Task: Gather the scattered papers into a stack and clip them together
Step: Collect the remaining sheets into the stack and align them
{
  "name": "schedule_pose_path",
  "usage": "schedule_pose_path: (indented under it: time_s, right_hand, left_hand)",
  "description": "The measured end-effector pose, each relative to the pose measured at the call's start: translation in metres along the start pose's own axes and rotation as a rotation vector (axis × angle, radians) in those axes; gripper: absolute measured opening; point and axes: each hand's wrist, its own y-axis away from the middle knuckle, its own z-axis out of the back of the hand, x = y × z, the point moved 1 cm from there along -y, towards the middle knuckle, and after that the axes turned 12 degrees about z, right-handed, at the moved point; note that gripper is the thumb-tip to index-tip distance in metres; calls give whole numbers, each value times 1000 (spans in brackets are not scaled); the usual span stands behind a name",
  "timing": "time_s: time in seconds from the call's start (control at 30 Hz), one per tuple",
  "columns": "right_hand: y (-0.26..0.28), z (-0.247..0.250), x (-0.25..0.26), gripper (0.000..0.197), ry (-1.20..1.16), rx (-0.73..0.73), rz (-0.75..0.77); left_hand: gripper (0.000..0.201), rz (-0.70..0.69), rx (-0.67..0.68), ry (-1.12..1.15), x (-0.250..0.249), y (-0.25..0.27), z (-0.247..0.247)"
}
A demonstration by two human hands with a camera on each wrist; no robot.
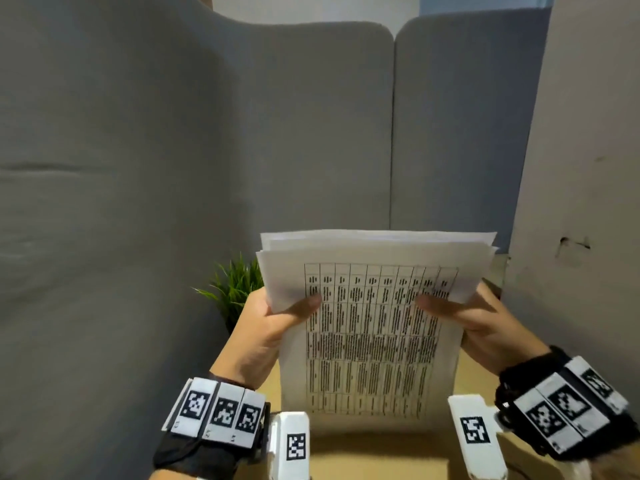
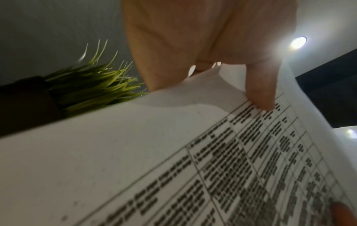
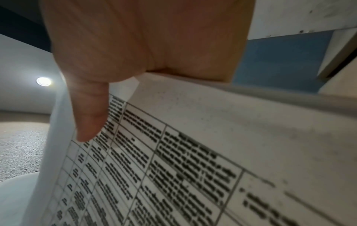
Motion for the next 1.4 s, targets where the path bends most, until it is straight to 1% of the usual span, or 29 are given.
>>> schedule_pose_path:
  time_s: [0.03,0.07,0.1,0.13,0.17,0.2,0.23,0.27,0.3,0.37,0.4,0.47,0.53,0.57,0.6,0.7,0.8,0.87,0.93,0.97,1.03,1.07,1.17,1.2,1.23,1.3,1.33,1.37,1.4]
  right_hand:
    - [1,-1,-2,46,-16,2,-20]
    - [0,-2,-4,57,-18,0,-31]
    - [-1,-4,-5,70,-8,-7,-35]
    - [-2,-6,-4,79,11,-32,-25]
    - [-4,-7,-2,79,30,-55,-6]
    - [-4,-8,0,69,42,-71,17]
    - [-5,-8,3,55,36,-75,39]
    - [-5,-9,6,43,29,-84,50]
    - [-5,-8,7,40,23,-85,58]
    - [-2,-6,7,44,16,-38,40]
    - [-1,-7,8,45,18,-12,11]
    - [1,-8,6,45,29,22,-46]
    - [0,-13,6,45,75,37,-65]
    - [0,-14,5,44,93,36,-55]
    - [-1,-15,5,44,97,26,-45]
    - [0,-16,11,41,73,-30,-6]
    - [0,-19,23,34,78,-35,88]
    - [-1,-18,25,30,88,-46,130]
    - [-2,-17,20,31,100,-67,113]
    - [-1,-15,13,36,108,-75,88]
    - [0,-12,2,65,128,-83,23]
    - [1,-11,-1,72,126,-89,-3]
    - [-1,-11,3,42,155,-78,7]
    - [-1,-11,7,44,175,-119,29]
    - [-3,-10,10,52,217,-175,80]
    - [-5,-11,19,75,355,-265,250]
    - [-6,-14,24,84,446,-273,345]
    - [-6,-14,27,86,551,-262,447]
    - [-6,-15,29,79,668,-244,541]
  left_hand:
    - [49,11,5,11,1,0,-1]
    - [53,21,0,20,1,0,-2]
    - [53,26,-14,24,0,1,-4]
    - [47,22,-27,18,-2,2,-6]
    - [39,14,-33,8,-5,2,-8]
    - [31,7,-30,-2,-9,3,-11]
    - [26,2,-31,-9,-13,4,-14]
    - [25,-6,-35,-18,-16,4,-15]
    - [25,-16,-34,-27,-19,5,-15]
    - [17,-24,5,-46,-20,6,-13]
    - [20,-21,31,-60,-18,6,-9]
    - [48,2,49,-89,-10,5,-3]
    - [74,39,38,-73,-1,4,-1]
    - [80,55,26,-65,3,3,-2]
    - [82,60,13,-61,5,2,-3]
    - [59,26,-32,-62,-1,3,-5]
    - [42,-39,-30,-86,-16,6,-10]
    - [31,-61,-59,-95,-20,6,-13]
    - [31,-48,-109,-101,-17,5,-14]
    - [36,-24,-132,-113,-14,4,-14]
    - [45,31,-161,-140,-7,4,-15]
    - [47,53,-166,-146,-4,3,-15]
    - [45,77,-136,-155,0,2,-13]
    - [42,77,-116,-164,-1,3,-13]
    - [38,76,-99,-170,-2,3,-13]
    - [32,67,-72,-178,-4,4,-14]
    - [30,60,-62,-179,-4,4,-14]
    - [28,49,-53,-179,-4,4,-14]
    - [30,35,-41,-180,-4,4,-13]
